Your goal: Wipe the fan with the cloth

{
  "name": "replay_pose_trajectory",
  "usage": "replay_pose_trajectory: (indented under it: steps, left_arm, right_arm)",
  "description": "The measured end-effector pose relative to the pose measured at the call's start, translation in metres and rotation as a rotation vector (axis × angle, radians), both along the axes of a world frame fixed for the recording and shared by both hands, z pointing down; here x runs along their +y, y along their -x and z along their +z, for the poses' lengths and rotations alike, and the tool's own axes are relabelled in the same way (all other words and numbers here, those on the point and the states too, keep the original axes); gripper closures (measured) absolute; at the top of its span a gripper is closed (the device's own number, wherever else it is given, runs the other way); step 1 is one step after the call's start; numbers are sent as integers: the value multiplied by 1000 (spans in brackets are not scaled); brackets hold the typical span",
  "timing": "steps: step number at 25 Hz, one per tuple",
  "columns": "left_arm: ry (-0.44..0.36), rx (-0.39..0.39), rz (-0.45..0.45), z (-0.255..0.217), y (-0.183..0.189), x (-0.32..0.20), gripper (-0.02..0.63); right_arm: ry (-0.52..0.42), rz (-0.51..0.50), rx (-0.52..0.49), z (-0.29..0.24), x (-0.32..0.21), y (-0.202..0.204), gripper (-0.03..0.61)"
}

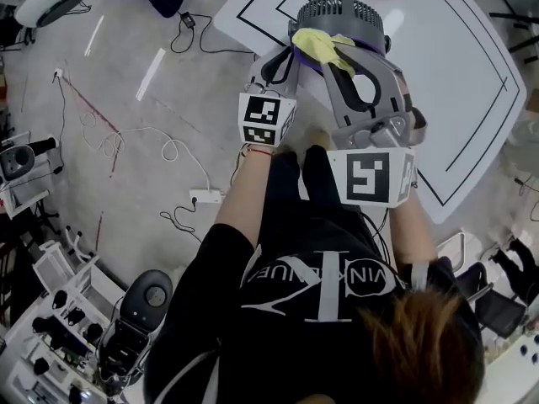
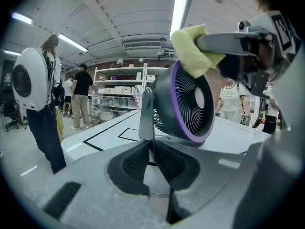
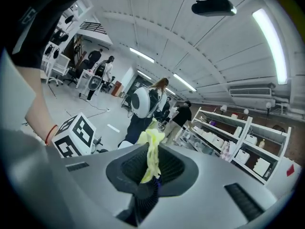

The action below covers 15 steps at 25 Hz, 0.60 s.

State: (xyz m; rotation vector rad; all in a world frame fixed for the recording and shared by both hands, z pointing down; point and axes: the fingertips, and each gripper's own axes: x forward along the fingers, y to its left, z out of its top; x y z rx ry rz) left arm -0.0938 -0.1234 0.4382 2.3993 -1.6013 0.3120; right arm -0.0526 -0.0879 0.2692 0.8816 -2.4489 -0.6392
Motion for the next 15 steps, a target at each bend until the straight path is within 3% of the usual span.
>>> replay_pose_trajectory:
  steps: [3,6,11,15]
  left_arm:
    - [20,47,49,-1,5,4,538]
    - [30,84,61,-3,23,8,496]
    - [33,115,50,-15,57,2,543]
    - [31,88,50,-19,86,-8,559]
  right_arm:
    - [34,-37,57,1,-3,22,538]
    - [46,-10,159,8,-12,35,538]
    - [121,52,344,21,-22,61,537]
    - [138,110,470,37,-32,71,535]
